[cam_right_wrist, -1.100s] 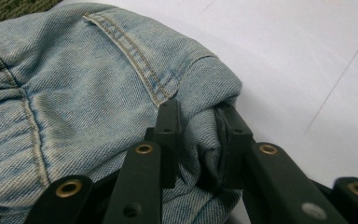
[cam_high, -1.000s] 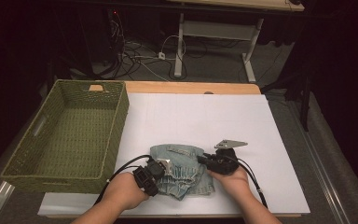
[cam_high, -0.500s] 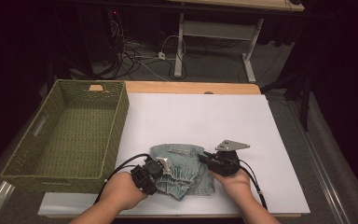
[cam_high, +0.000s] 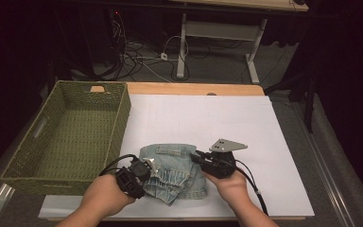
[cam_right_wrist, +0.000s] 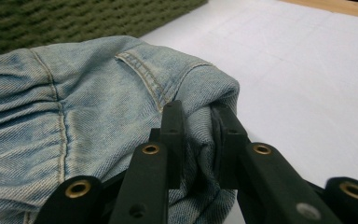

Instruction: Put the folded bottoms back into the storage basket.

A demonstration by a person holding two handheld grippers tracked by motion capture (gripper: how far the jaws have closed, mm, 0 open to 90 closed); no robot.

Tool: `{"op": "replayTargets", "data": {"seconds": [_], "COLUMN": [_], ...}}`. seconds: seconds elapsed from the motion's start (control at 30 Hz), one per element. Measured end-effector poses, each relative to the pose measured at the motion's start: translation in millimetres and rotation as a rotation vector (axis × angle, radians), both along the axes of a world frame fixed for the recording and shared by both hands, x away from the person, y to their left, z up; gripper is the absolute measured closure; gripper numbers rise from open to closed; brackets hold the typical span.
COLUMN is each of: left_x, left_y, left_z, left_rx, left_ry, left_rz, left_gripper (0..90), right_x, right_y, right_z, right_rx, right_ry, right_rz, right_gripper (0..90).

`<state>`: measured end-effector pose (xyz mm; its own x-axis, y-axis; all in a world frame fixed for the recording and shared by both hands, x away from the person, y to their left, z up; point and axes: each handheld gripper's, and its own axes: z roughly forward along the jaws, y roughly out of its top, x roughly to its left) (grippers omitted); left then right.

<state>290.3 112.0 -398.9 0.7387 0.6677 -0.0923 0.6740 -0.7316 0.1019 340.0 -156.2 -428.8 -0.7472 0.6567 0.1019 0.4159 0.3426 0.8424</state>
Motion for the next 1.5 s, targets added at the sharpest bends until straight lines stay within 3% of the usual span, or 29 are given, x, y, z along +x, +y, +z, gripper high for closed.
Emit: {"op": "replayTargets", "data": {"seconds": [0.3,0.57,1.0,1.5], "left_x": [-3.9,2.8,9.3,21.5], "left_y": [27.8,39.9,42.2,39.5], "left_z": [10.0,14.5,21.6,46.5], "left_rx": [0.003,0.005,0.009,0.036], "left_ry": [0.003,0.017,0.044,0.091], "left_rz": [0.026,0.054,0.062,0.047], "left_gripper": [78.3,78.3,78.3,78.3], "right_x": [-4.9,-5.3,-3.9,1.2], "right_y": [27.7,38.3,39.6,36.6], "right_z": [6.3,7.7,9.4,23.1], "right_rx": [0.013,0.013,0.014,0.031], "right_ry": [-0.011,-0.007,0.006,0.02], "right_rz": [0.022,0.024,0.032,0.033], "right_gripper": [77.6,77.5,77.4,77.3]}}
